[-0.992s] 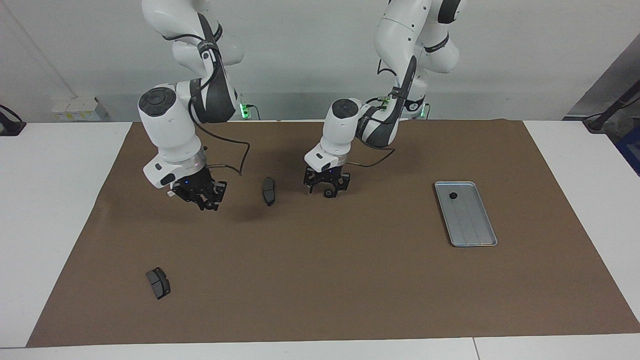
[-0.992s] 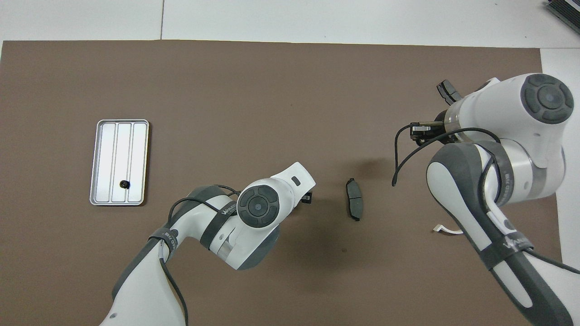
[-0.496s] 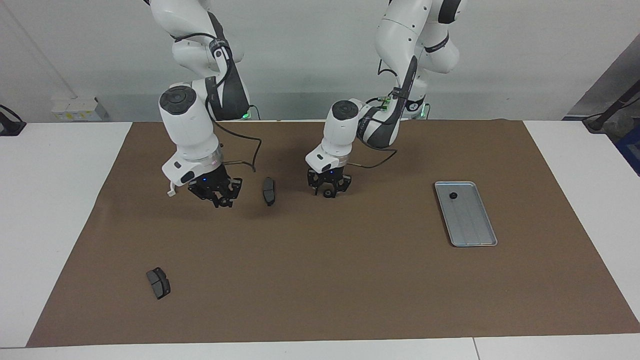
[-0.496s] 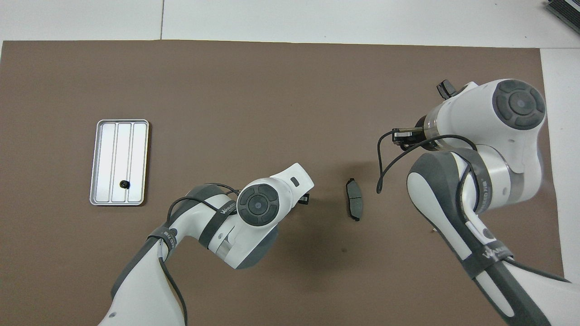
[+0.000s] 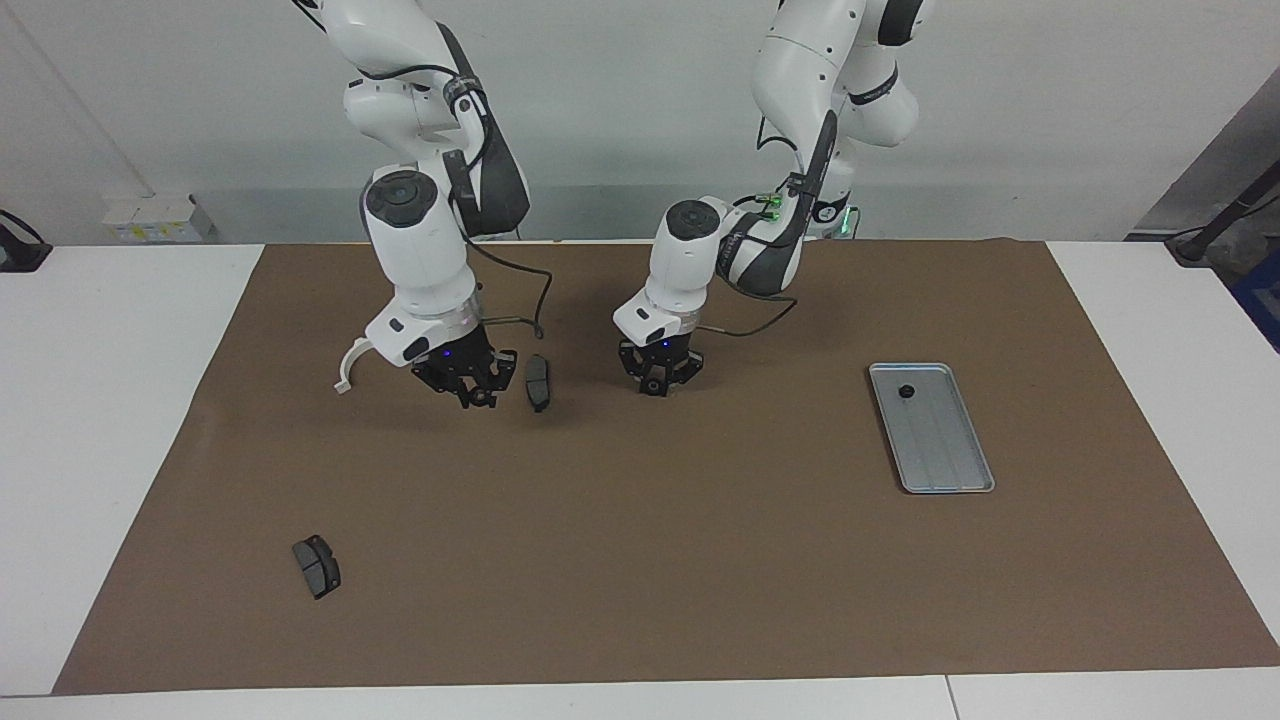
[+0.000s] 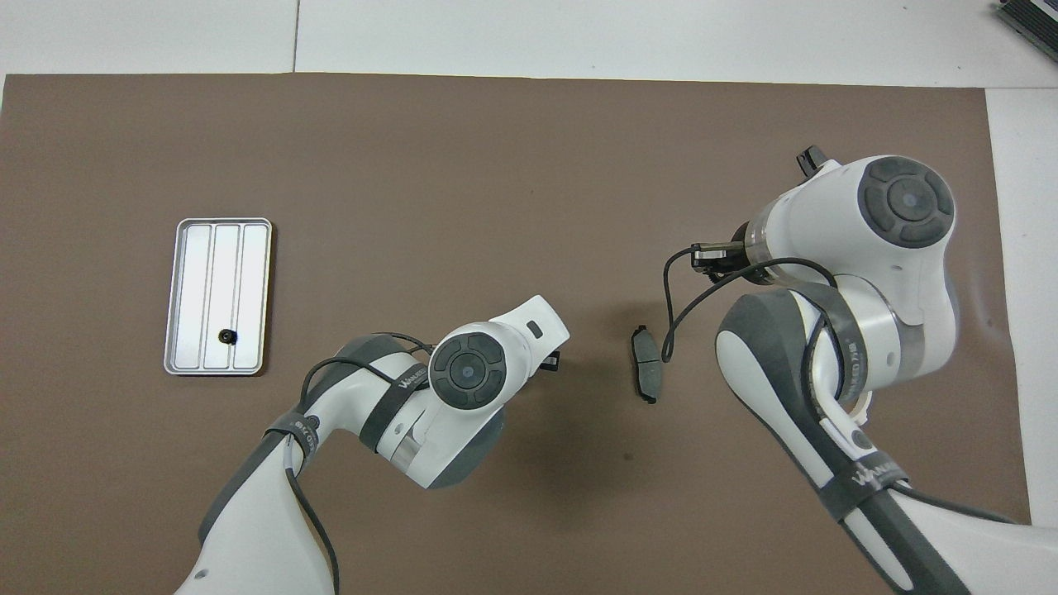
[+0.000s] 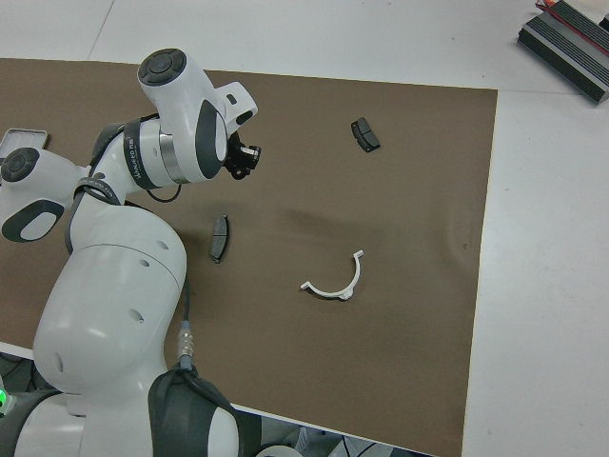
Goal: Pick bearing gear from pile to tray
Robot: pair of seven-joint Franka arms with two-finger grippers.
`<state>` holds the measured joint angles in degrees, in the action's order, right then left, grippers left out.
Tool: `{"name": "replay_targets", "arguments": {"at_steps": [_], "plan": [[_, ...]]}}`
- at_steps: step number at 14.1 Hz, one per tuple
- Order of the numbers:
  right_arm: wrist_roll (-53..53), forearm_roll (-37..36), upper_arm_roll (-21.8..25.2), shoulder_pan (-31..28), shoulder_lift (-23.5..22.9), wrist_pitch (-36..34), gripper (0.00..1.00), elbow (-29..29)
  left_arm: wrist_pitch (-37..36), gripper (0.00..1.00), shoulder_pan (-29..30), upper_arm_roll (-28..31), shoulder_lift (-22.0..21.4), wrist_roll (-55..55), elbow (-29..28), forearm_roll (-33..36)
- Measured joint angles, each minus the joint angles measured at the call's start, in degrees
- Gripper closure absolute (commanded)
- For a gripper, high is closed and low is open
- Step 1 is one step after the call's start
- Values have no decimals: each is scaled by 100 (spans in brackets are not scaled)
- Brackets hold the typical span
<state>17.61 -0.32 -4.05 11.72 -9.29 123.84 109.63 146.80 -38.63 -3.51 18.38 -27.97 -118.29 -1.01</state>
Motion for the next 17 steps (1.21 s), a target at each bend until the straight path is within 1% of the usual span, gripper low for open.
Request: {"name": "replay_targets", "arguments": {"at_steps": [3,6,8,10,12,14,17], "plan": [[445,0,-4,293,-1,95,98,22,10,100,70,14,6,51,12,0],[1027,0,-10,649,-15,456,98,183,-56,100,424,58,38,163,260,0],[1514,1,-14,936,-85,749,98,307,-533,100,833,63,74,359,733,0],[2147,1,-18,1278,-200,901,97,328,-947,100,1225,64,89,664,1057,0],[2624,1,-20,1583,-313,1014,97,333,-1185,100,1589,63,89,971,1166,-1],[3019,1,-22,1855,-465,1268,97,336,-1374,100,1960,64,82,1276,1210,-1],[3408,1,-21,2084,-729,1683,97,338,-1736,100,2591,60,27,1674,1216,-4]]}}
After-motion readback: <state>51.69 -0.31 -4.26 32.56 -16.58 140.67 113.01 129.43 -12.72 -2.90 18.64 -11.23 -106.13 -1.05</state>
